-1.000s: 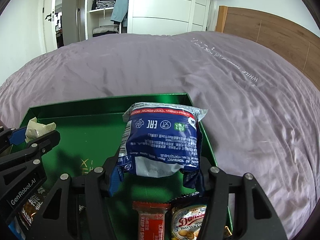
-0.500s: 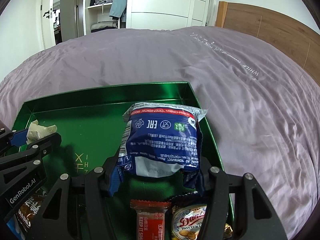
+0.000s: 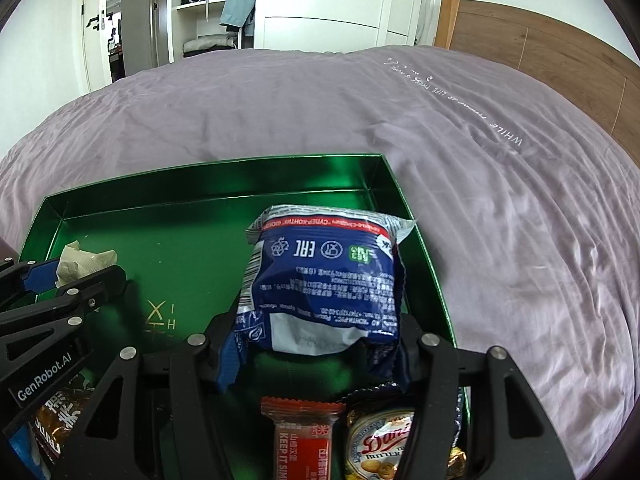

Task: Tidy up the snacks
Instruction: 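Lower both packets into the green tray and open both tools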

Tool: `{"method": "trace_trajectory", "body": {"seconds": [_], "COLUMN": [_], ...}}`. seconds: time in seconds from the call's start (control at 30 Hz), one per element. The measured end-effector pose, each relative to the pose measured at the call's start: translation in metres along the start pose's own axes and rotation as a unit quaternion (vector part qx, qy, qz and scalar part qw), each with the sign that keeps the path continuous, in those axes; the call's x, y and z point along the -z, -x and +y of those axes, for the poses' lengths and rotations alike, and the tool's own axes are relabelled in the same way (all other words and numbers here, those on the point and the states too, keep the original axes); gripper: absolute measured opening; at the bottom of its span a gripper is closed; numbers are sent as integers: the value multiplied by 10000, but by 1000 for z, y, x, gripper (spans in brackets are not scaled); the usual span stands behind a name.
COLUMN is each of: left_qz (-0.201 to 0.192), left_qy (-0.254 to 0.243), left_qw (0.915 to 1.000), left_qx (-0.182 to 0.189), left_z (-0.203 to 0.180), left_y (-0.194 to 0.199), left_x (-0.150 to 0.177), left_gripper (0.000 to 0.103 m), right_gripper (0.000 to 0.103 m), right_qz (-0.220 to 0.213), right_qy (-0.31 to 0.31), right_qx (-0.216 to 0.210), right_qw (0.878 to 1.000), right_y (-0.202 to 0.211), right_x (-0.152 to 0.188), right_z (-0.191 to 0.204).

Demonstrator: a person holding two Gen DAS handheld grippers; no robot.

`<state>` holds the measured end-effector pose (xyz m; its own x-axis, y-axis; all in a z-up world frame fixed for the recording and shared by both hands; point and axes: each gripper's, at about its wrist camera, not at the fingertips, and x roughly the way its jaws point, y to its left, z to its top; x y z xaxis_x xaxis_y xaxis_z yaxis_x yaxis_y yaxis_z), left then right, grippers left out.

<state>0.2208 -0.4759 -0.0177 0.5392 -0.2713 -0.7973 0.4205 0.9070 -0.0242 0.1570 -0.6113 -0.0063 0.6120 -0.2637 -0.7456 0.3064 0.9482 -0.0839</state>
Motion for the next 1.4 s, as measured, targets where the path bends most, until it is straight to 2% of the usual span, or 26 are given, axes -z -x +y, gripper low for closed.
{"method": "trace_trajectory", "body": {"seconds": [0.47,0.63,0.8,0.9,1.4], "left_qz": [-71,-76,-60,-64,-269], "left_qy": [40,10,-79,-60,69], "left_qw": [9999,9999,9999,9999,9996], "left_qx": [84,121,134,97,-13], "left_z": [2,1,-1,0,5], "left_y": [1,1,1,2,15], "left_x": [2,2,3,2,-4], "left_gripper": [41,47,52,53,55], "right_gripper": [73,88,93,103,103], "right_qz": [-50,-59,-73,-111,-244], "right_qy": [-105,-61,-32,-7,-97], "right_qx": [-116,-106,-74,-30,65], "right_qw": [9999,9999,9999,9999,9996], "right_y": [0,-1,-1,1,14], "right_x": [5,4,4,4,0], "right_z": [-3,-3,-2,0,-3]}}
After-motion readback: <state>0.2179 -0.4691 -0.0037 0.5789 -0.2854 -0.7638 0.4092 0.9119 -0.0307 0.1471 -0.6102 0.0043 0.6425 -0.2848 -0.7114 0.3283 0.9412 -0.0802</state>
